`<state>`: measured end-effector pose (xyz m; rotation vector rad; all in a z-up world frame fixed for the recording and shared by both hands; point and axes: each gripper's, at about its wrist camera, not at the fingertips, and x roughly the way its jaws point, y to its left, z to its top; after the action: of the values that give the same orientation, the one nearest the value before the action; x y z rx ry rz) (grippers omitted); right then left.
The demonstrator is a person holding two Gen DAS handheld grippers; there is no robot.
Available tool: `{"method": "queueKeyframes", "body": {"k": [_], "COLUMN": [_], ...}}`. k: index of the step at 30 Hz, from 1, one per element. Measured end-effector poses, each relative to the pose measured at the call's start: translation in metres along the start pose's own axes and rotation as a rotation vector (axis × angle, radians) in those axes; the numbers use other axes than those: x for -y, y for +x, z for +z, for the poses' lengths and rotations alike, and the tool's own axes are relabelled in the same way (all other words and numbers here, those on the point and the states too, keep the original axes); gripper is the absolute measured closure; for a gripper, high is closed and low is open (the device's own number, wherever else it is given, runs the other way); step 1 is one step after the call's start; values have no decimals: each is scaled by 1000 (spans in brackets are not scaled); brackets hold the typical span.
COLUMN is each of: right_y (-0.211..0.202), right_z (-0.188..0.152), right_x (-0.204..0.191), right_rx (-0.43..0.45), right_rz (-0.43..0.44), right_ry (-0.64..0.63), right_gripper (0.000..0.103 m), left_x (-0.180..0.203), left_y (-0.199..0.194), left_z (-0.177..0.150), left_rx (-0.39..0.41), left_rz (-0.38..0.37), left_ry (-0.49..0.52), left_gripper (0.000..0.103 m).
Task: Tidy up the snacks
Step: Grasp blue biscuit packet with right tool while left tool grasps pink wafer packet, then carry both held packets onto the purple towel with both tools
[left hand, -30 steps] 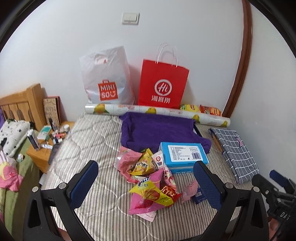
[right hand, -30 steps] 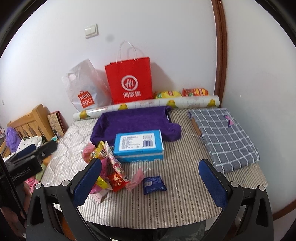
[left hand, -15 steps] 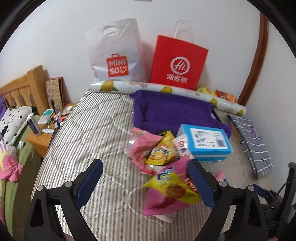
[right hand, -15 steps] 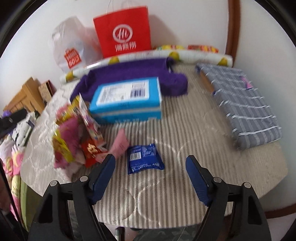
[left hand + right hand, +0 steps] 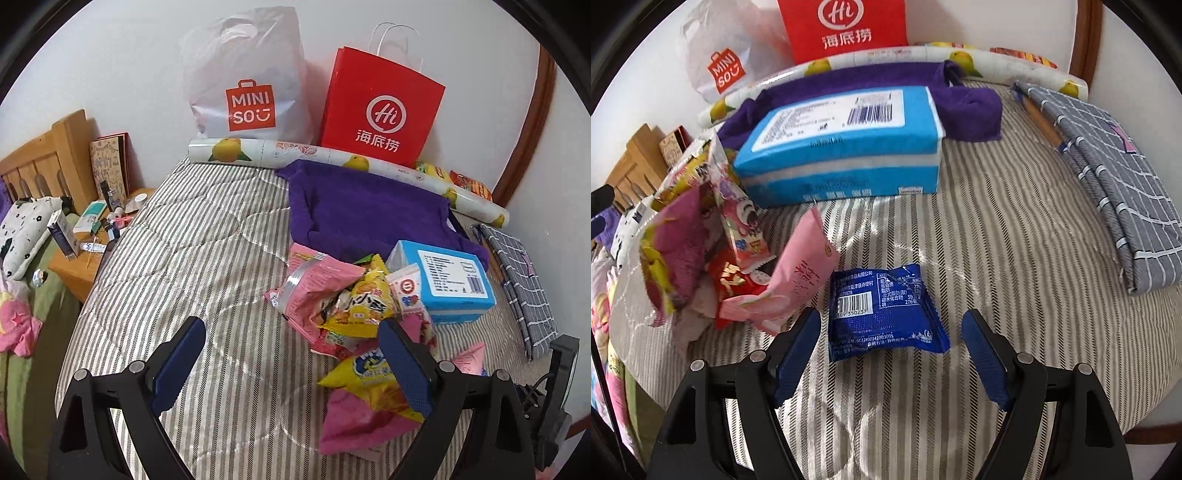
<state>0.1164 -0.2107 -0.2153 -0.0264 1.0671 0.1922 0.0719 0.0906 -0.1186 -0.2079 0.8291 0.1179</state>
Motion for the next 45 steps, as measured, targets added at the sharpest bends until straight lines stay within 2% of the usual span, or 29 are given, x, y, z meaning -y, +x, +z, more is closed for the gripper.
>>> {"method": "queueKeyframes", "body": {"k": [3,5,6,12,18,25,30,33,36,38,39,40,42,43,45], "right_y": [4,5,4,1,-8,0,6,8,9,7,5,3,-3,-6,-14], "right_z": [0,0,0,-2,7,10,13,16,21,23,23,24,26,27,29], "right_x": [-1,-6,-9,-4,13,23,25,25,28,30,31,32,31,30,26], "right_rx": [21,36,46,60,88,70,65,68,66,69,70,72,79,83,96], "right_rz": [-21,-69,-66,-50,-73,-68,-64,-72,-65,-54,-48,-48,-65,-72,-80], "right_ry": [-10,-37,-52,-58,-26,-19,-22,-19,6,25,34,40,50,54,68], "right_gripper": [24,35,44,51,51,51,51,50,50,51,51,51,51,51,51], "left_x": [-3,-6,-7,-7,-1,-1,-3,1,1,-1,-1,-2,-4,-5,-7], "left_y": [7,11,13,22,32,63,85,98,104,105,106,106,105,103,100], "left_z": [-1,-2,-2,-5,1,12,16,18,20,21,22,23,23,24,24], "left_rx": [-17,-25,-27,-49,-57,-93,-120,-124,-124,-124,-129,-136,-133,-129,-126], "left_rz": [1,3,5,-2,-23,24,-38,-49,-76,-110,-133,-154,-175,-183,-202], "left_ry": [-8,-16,-19,-20,-10,26,52,79,96,99,100,98,96,104,117], "left_gripper": [9,9,9,9,9,10,10,11,19,33,46,54,61,70,73]}}
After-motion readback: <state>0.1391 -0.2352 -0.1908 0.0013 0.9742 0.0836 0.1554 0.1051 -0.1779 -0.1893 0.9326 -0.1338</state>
